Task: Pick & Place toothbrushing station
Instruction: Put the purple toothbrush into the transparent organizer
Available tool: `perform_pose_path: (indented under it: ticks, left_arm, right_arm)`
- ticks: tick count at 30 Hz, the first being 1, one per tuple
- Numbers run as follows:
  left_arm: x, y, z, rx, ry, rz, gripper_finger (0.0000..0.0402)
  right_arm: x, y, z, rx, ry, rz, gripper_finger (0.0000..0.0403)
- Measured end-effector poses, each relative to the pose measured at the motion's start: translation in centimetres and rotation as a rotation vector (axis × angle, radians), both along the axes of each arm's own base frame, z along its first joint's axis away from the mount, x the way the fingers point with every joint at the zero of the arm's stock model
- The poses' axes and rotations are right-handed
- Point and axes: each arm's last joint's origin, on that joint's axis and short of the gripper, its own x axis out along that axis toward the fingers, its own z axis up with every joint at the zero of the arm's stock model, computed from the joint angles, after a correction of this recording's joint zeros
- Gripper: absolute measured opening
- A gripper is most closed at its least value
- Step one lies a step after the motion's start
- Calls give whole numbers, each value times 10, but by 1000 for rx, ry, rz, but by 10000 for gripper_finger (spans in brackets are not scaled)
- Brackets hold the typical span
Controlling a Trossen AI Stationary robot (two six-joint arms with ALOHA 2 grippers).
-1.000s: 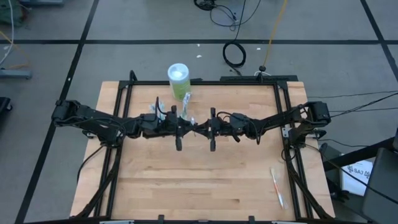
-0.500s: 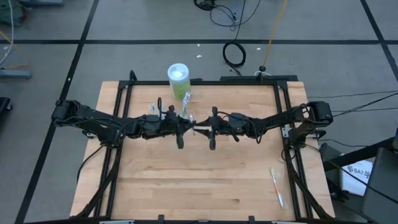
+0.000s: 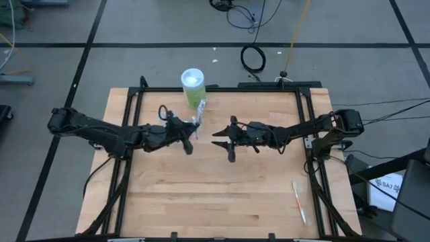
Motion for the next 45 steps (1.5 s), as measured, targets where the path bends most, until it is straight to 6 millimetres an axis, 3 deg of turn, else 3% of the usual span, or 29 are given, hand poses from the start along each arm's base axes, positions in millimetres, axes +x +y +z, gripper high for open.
perform_pose_path:
  ticks: [5,13,17,23,29,36,40,45]
  left_arm:
    - [-20,-8,8,19,19,79,8]
    - [-44,-9,2,6,62,294,26]
    - [-46,-9,-2,-1,82,312,8]
    - [-48,-5,-6,-37,93,348,27]
    - [-54,-1,-15,-75,134,394,8]
    - [-59,2,-24,-136,153,453,31]
    - [-62,4,-27,-184,141,491,18]
    - [-56,3,-35,-200,148,513,12]
  right_arm:
    - [0,-2,0,0,0,-5,131]
    - [0,-2,0,0,1,-5,130]
    - [0,-2,0,0,1,-5,130]
    - [0,-2,-1,0,8,-5,130]
    - [0,-2,-1,0,8,-5,130]
    - [0,-2,-1,0,8,-5,130]
    - [0,-2,-1,0,8,-5,130]
    - [0,-2,-1,0,8,-5,130]
